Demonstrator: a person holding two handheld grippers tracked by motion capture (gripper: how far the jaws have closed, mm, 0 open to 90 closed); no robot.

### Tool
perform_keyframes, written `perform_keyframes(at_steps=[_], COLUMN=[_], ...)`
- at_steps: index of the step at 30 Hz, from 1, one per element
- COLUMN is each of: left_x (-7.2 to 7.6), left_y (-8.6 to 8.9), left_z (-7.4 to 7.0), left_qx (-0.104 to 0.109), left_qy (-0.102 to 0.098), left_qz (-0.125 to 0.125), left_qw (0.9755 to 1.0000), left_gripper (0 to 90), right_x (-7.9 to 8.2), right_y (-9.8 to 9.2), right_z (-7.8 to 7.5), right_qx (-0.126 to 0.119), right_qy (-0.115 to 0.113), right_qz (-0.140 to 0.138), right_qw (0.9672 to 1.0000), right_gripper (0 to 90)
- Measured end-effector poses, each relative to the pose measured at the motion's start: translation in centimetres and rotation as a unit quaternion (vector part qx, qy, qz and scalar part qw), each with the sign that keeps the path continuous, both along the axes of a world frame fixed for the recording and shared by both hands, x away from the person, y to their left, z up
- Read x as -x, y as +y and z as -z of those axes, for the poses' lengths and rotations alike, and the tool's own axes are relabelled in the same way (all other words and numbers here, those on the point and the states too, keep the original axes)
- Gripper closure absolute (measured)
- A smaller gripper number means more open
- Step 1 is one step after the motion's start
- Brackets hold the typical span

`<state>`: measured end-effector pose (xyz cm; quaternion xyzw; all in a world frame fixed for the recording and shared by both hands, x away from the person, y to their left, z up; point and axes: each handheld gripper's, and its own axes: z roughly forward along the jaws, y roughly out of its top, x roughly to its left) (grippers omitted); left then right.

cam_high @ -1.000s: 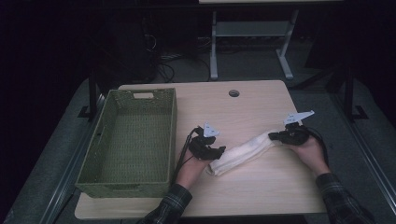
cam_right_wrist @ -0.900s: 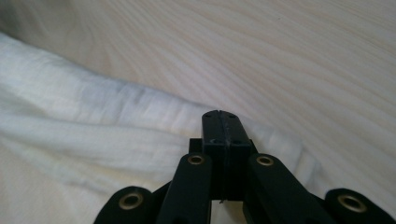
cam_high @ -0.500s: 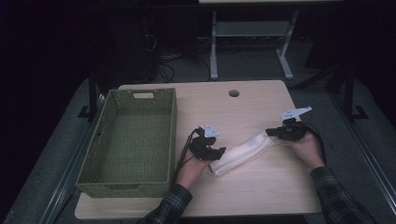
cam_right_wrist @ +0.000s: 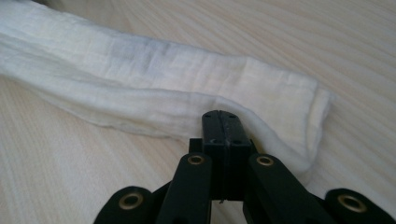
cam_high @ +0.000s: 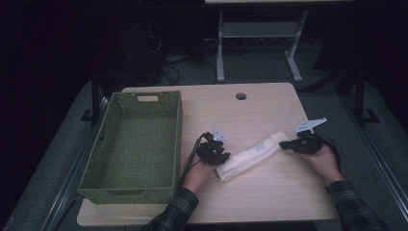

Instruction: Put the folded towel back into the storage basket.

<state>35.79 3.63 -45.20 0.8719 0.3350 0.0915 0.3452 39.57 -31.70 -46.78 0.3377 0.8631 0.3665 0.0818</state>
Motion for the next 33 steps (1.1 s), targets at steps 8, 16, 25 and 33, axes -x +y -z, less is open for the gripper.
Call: perform_keyframes(at_steps=[8,16,25,33], left_x=[0.9,3.5,5.8,7.6], left_y=[-0.5,-0.7,-0.7,-1.4], left_z=[0.3,0.4,0.1,0.1], left_qx=[-0.006,0.004,-0.003,0.010], left_qy=[0.028,0.038,0.033,0.039], left_qz=[0.047,0.094,0.144,0.175], left_qw=[0.9985,0.9949,0.9890,0.9838], left_gripper=[82.9,85.3,85.3,85.2], right_x=[-1.1,-3.3,-4.6,-4.7], right_y=[0.5,2.3,5.3,7.3], right_z=[0.2,0.4,0.5,0.5], right_qx=[-0.003,-0.015,-0.018,-0.022], right_qy=[-0.005,-0.009,-0.014,-0.018], right_qz=[-0.005,-0.017,-0.056,-0.082], right_qw=[1.0000,0.9997,0.9981,0.9962], right_gripper=[90.0,90.0,90.0,90.0])
